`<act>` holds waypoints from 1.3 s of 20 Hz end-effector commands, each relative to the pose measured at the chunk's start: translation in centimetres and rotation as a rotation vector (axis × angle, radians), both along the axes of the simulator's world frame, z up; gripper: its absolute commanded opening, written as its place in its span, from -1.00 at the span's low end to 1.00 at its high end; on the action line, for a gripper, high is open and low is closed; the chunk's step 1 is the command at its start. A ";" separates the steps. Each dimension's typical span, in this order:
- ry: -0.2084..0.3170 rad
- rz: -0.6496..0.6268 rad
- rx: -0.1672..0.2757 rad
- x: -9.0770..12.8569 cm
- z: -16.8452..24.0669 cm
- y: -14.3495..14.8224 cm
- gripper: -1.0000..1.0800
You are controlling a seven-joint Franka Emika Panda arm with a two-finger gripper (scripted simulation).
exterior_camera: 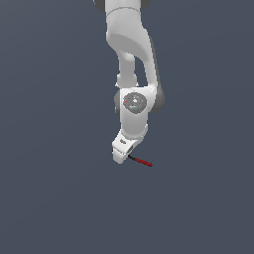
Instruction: Pick up the object and move it to a goal position.
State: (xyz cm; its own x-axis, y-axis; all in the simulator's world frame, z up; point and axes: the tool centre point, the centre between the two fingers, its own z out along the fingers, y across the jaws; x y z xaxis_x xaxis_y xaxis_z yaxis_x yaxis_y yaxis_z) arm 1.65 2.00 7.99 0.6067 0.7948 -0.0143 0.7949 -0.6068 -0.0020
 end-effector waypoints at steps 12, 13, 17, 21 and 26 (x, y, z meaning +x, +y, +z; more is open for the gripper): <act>-0.008 0.237 0.010 0.4 -2.0 0.3 0.92; -0.008 0.244 0.011 0.4 -2.1 0.3 0.92; -0.009 0.256 0.011 0.5 -2.2 0.3 0.92; -0.008 0.251 0.011 0.4 -2.5 0.2 0.92; -0.009 0.254 0.011 0.4 -4.5 0.3 0.92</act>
